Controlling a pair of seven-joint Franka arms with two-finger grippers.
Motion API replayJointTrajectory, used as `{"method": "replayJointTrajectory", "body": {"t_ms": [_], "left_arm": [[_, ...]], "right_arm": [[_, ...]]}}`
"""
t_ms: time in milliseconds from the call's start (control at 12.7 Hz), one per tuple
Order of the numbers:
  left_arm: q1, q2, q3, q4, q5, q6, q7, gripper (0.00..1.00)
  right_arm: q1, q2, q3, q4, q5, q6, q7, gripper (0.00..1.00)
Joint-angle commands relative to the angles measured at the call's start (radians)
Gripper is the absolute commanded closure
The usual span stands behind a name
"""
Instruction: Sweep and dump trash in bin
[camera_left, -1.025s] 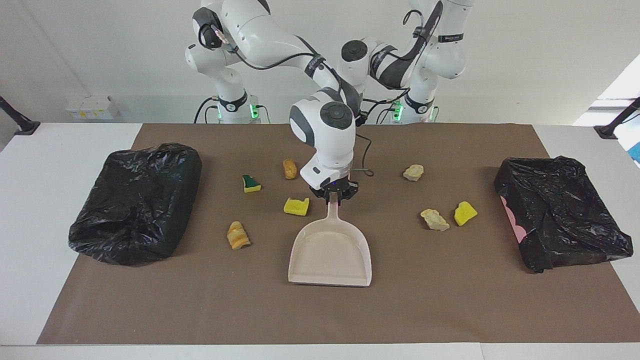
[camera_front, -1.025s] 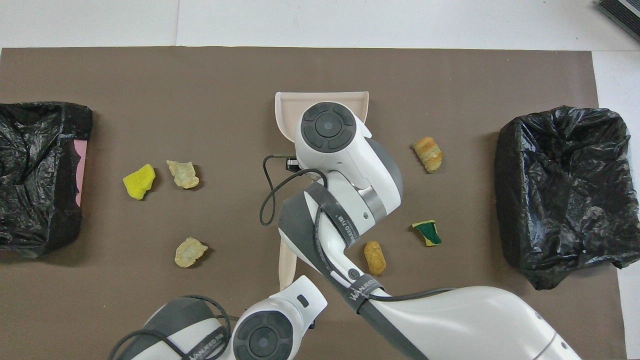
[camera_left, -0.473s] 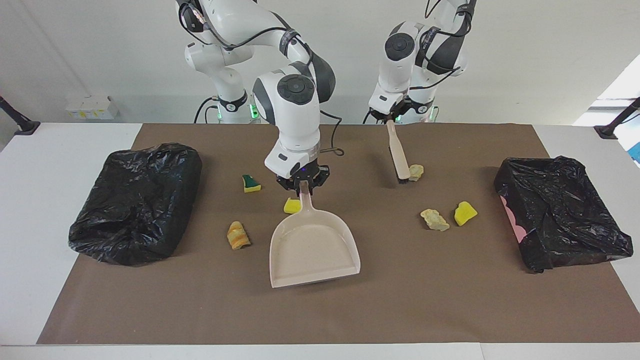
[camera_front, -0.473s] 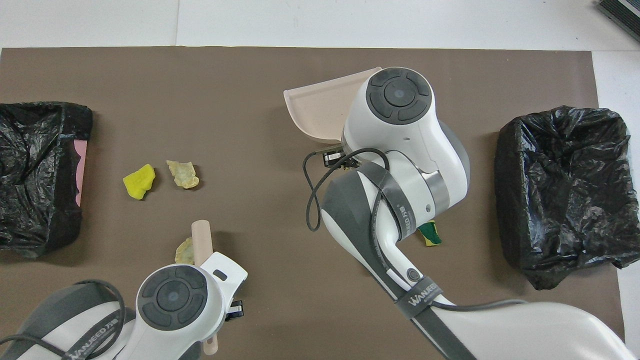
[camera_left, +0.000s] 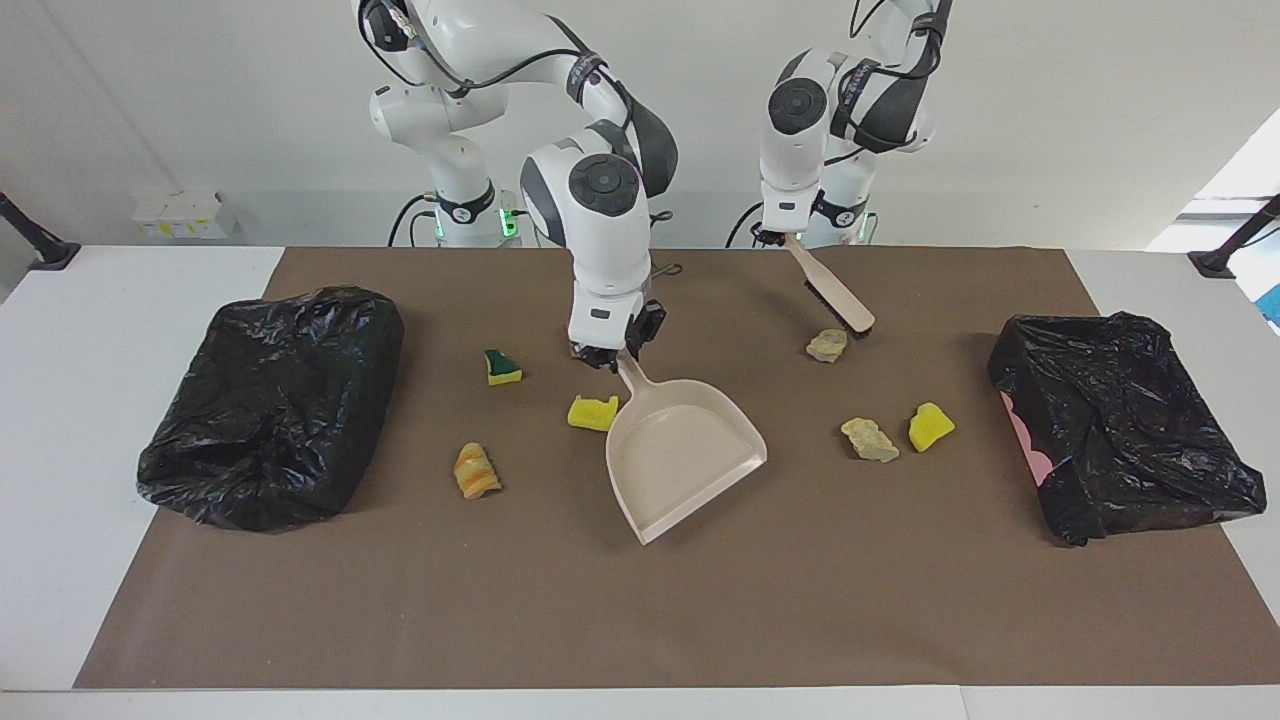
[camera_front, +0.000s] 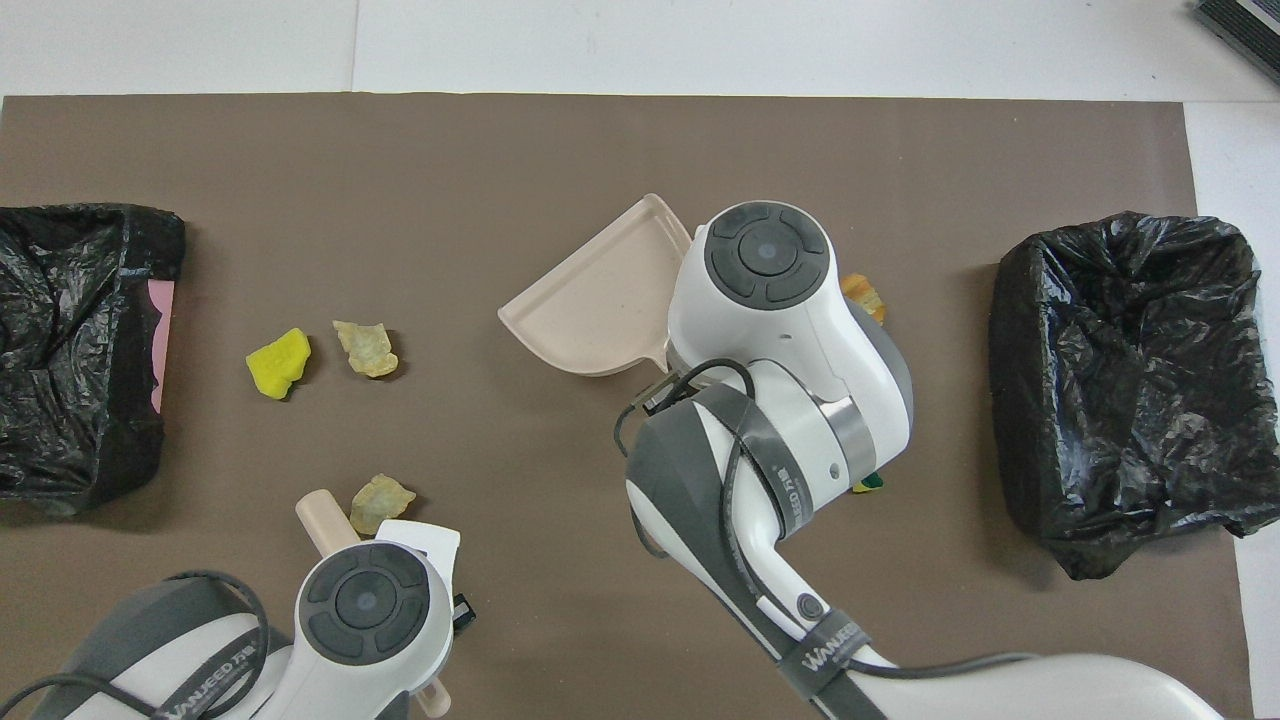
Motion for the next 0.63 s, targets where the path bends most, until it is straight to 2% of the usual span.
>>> {"method": "replayJointTrajectory", "body": {"t_ms": [0,237,394,552], "left_arm": [[-0.001,-0.029,-0.002,-0.038,-0.036,0.042,-0.098,1.0],[0.027,0.026,0.001,-0.042,-0.075,0.193,-0.144,1.0],[0.089,0.08,-0.001,-0.038,-0.079,0.302,-0.161,1.0],[0.108,0.117,0.002,-0.016,-0.09,0.343,-0.161,1.0]], "right_arm": [[-0.019,-0.099,0.003,-0.163,0.024,0.067,-0.248,1.0],[-0.027,-0.104,0.003,-0.212,0.023,0.07,-0.459,1.0],[-0.042,-0.104,0.003,-0.217,0.021,0.067,-0.669,1.0],[-0.041,-0.102,0.003,-0.244,0.023,0.07,-0.683,1.0]]}}
